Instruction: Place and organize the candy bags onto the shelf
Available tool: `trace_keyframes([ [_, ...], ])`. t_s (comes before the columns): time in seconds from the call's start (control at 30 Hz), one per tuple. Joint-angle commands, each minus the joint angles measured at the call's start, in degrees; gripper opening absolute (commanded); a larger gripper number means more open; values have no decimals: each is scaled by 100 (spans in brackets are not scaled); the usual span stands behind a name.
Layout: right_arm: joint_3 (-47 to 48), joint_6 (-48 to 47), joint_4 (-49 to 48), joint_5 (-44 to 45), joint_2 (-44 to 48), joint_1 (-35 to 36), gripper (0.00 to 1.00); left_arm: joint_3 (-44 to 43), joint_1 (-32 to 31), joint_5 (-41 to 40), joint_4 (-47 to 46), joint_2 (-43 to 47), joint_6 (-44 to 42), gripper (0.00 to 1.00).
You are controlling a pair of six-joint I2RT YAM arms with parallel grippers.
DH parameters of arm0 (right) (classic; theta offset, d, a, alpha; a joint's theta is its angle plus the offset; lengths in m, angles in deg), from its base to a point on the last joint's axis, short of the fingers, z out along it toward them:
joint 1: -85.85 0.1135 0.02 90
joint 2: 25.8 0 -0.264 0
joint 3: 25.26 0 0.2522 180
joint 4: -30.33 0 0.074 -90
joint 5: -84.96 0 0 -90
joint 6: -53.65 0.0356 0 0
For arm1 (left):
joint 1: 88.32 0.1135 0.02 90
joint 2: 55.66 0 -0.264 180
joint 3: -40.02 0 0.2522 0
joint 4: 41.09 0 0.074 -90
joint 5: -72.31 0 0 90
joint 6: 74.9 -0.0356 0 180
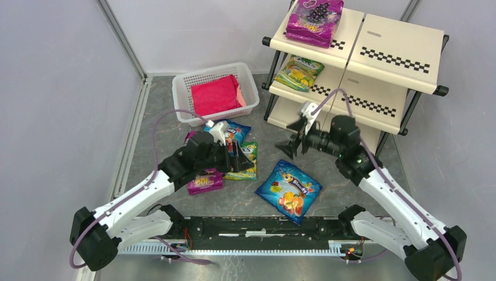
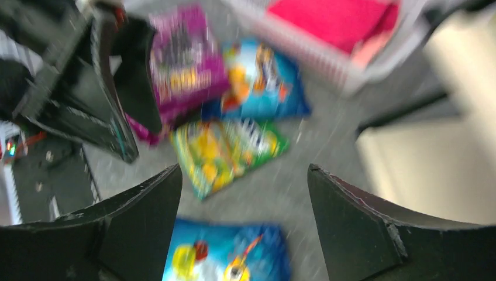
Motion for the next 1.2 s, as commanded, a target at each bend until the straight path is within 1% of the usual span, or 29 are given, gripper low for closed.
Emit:
trace_keyframes([
  [0.0, -1037, 639, 104, 326, 509, 58, 85, 676, -395, 836, -1244, -301, 926, 87],
  [0.07, -1372, 735, 285, 561, 529, 60, 85, 883, -833, 442, -1506, -478, 1104, 87],
  [0.13, -1599, 843, 428, 769, 513, 60, 84, 995, -1229, -38, -1574, -720, 1190, 86],
  [0.23, -1945, 942, 384, 679, 510, 57, 84, 1121, -1509, -470, -1707, -1077, 1341, 86],
  [0.43, -2432, 973, 243, 868, 450, 55, 84, 1437, -1570, -742, -2634, -1634, 1890, 86],
  [0.63, -2711, 1011, 5, 953, 159, 58, 84, 1341, -1580, -1011, -2769, -2122, 2087, 83],
  [0.77, -2711, 890, -58, 1032, 27, 51, 84, 1287, -1583, -945, -2940, -2472, 2182, 78],
  [0.83, -2676, 796, -40, 1080, -18, 56, 84, 1259, -1593, -872, -3078, -2667, 2218, 72],
  [0.97, -2604, 622, 48, 1131, -115, 59, 85, 1140, -1586, -842, -3186, -2897, 2222, 55],
  [1.17, -2573, 532, 58, 1179, -104, 65, 87, 844, -1592, -766, -3256, -2871, 2156, 24],
])
